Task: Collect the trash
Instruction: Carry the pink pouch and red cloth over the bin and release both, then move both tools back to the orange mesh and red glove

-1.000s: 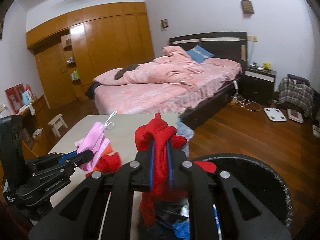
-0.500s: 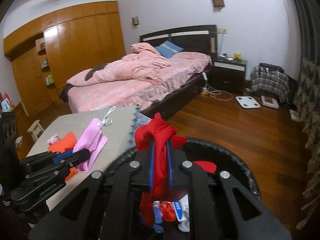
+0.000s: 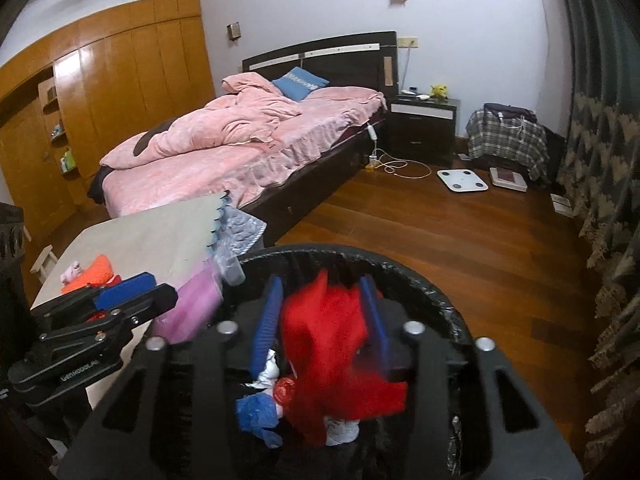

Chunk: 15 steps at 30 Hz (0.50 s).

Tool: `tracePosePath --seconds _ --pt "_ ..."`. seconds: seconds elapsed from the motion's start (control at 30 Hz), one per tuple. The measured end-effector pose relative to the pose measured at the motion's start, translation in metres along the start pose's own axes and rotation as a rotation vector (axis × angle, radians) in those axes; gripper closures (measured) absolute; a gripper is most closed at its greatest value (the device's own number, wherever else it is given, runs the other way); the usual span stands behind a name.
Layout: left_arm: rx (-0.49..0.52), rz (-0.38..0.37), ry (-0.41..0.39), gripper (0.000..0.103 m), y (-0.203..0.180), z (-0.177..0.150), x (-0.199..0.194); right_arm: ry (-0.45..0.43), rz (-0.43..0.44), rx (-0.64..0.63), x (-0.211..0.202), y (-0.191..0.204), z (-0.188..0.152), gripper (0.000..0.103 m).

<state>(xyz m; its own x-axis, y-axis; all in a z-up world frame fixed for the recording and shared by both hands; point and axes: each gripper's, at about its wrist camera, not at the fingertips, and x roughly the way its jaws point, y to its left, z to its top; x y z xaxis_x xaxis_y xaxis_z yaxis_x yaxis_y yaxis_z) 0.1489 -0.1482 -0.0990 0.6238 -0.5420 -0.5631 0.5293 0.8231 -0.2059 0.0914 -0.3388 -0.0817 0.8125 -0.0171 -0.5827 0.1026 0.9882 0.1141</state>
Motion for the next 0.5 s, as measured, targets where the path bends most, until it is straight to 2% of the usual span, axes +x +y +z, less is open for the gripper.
tracePosePath --seconds 0.07,0.1,0.17,0.3,0.5 --pt "-0.001 0.012 -0.003 0.047 0.003 -0.001 -0.002 -0.004 -0.013 0.004 -0.001 -0.003 -0.002 0.039" --pt "-0.002 0.019 -0.005 0.044 0.004 -0.002 -0.004 -0.008 -0.02 0.006 -0.002 -0.004 -0.002 0.034" --pt "-0.005 0.055 -0.022 0.031 0.011 -0.004 -0.011 -0.021 -0.025 0.01 -0.004 -0.004 -0.003 0.012" --pt "-0.007 0.127 -0.037 0.021 0.028 -0.009 -0.025 -0.049 -0.008 0.007 -0.01 0.003 -0.003 0.006" --pt "-0.04 0.235 -0.068 0.011 0.067 -0.016 -0.06 -0.051 0.033 -0.059 -0.005 0.039 -0.002 0.005"
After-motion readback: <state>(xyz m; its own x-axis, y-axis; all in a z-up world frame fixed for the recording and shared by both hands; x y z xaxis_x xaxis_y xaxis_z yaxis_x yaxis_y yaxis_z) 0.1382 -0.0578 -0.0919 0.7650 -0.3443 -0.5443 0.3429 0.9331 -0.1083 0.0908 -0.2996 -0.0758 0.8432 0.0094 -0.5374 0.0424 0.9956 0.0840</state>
